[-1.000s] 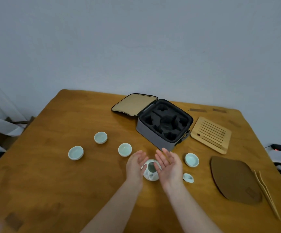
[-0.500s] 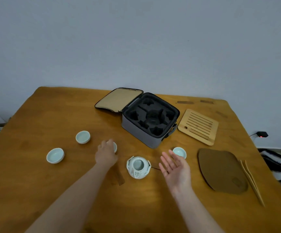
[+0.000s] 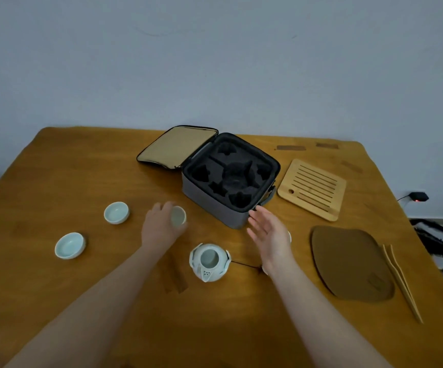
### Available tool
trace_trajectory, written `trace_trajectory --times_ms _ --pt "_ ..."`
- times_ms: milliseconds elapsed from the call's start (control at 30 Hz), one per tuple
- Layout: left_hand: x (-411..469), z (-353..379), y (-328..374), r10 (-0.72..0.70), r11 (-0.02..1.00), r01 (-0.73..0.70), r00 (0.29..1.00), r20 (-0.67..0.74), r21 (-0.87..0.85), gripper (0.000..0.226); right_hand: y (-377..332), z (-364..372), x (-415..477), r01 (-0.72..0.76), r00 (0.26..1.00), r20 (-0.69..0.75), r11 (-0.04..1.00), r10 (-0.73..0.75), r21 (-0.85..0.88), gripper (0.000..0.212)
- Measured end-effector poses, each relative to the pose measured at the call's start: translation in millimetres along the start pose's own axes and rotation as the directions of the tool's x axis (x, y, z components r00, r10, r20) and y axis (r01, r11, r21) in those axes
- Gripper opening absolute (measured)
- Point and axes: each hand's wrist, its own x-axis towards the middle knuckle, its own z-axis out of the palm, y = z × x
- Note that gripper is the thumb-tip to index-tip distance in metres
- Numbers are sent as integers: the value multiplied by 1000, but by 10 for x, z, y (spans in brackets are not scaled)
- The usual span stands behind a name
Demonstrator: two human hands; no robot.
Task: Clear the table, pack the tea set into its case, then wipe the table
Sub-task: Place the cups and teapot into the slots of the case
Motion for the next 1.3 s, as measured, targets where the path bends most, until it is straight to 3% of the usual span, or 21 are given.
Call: trace_trajectory --times_ms 33,67,100,133,167,233,333,400,500,600,700,767,800,867,1000,1133,1300 --pt "5 -28 74 45 998 -46 998 -35 -31 63 11 8 81 111 994 19 965 -110 -239 23" --pt "15 -56 156 88 995 -91 994 -71 -48 63 42 -9 189 253 966 90 812 -243 -526 26" --pt "20 -83 234 121 990 -127 987 -101 -56 64 91 -47 307 383 912 218 530 -348 -757 33" --pt "32 -106 318 145 986 -154 981 -127 -65 64 129 -84 428 452 856 347 232 -383 -861 42" --pt "37 -123 398 158 981 -172 977 -144 -87 63 162 -103 521 468 821 433 3 -372 -884 48" --pt "42 -155 563 147 968 -172 979 -137 -184 63 209 -93 628 450 767 538 -304 -350 -840 46" --pt "49 -194 768 122 937 -134 991 -57 -324 67 266 -54 673 436 670 620 -460 -408 -773 32" --pt "66 -210 866 108 934 -103 994 -5 -343 69 298 -39 677 470 618 666 -483 -418 -739 28" --pt "106 -220 990 84 946 -48 992 98 -322 71 359 17 614 547 590 691 -422 -419 -723 26" --pt "137 -216 1090 47 971 0 980 191 -238 74 478 108 455 640 623 678 -243 -390 -729 26" --pt "167 -214 1141 11 989 30 962 271 -145 70 562 124 347 729 590 692 -93 -416 -678 18" --pt "194 -213 1153 -6 996 36 940 342 -81 42 489 57 352 749 571 677 -43 -463 -661 10" --pt "198 -218 1165 -18 998 41 930 368 -56 31 426 -1 389 732 575 655 -50 -490 -680 9" --pt "197 -206 1201 -37 998 54 903 429 -27 35 288 -151 515 642 626 577 -73 -525 -763 16" --pt "160 -110 1255 -63 996 33 904 423 78 37 138 -418 694 506 774 472 -35 -421 -862 35" --pt "157 -50 1286 -52 983 -27 908 416 182 57 160 -487 651 502 809 463 16 -363 -864 42" --pt "65 -19 1250 -50 967 -46 930 365 250 55 79 -416 656 468 815 473 -101 -334 -878 40"
